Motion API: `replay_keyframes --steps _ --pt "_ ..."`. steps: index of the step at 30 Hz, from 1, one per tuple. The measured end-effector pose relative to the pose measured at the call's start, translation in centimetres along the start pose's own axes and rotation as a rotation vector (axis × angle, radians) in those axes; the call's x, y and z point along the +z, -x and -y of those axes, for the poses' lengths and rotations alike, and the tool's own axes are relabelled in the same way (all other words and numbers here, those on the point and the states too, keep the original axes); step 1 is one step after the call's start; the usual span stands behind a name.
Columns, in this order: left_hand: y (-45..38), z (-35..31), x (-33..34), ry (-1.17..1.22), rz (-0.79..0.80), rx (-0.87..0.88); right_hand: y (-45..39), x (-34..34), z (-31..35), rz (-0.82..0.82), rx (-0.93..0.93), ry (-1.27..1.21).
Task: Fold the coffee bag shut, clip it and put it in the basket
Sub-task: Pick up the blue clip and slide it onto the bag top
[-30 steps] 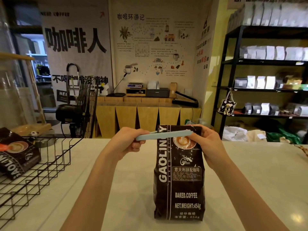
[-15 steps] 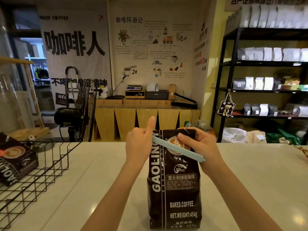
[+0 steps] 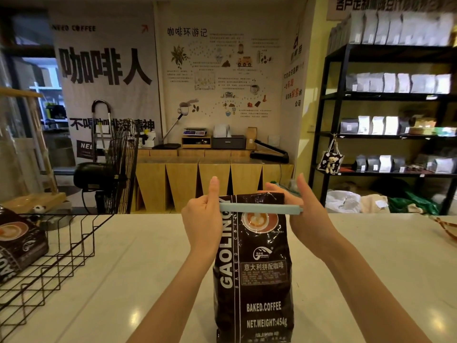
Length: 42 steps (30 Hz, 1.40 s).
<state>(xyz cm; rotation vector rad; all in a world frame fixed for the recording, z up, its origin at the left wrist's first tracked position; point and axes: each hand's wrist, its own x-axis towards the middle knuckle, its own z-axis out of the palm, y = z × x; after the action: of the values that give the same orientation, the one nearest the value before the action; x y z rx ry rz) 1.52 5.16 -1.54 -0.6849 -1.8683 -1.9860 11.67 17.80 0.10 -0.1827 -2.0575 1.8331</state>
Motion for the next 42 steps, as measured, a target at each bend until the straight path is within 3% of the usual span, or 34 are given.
replay_keyframes --steps 4,16,18,20,23,28,33,42 --pt "0.0 0.0 0.0 0.004 -0.016 0.021 0.0 -0.2 0.6 -0.015 -0.050 0.425" --pt "0.5 -0.6 0.3 0.174 0.030 -0.054 0.4 -1.4 -0.2 -0.093 -0.371 0.398" --pt "0.0 -1.0 0.1 0.179 0.175 -0.137 0.4 -1.6 -0.3 -0.101 -0.382 0.368" --pt "-0.9 -1.2 -0.9 0.112 0.454 -0.196 0.4 -1.6 -0.4 -0.102 -0.390 0.359" --pt "-2.0 -0.9 -3.0 -0.012 0.841 -0.120 0.3 -1.7 -0.4 -0.100 -0.383 0.337" --pt "-2.1 -0.6 -3.6 0.024 0.726 -0.082 0.4 -1.9 -0.3 -0.071 -0.349 0.234" --pt "-2.4 -0.4 -3.8 0.055 0.788 -0.073 0.7 -3.0 0.0 -0.034 -0.321 0.164" --pt "-2.2 -1.1 -4.3 -0.018 0.805 -0.061 0.6 -2.4 -0.3 -0.128 -0.417 0.123"
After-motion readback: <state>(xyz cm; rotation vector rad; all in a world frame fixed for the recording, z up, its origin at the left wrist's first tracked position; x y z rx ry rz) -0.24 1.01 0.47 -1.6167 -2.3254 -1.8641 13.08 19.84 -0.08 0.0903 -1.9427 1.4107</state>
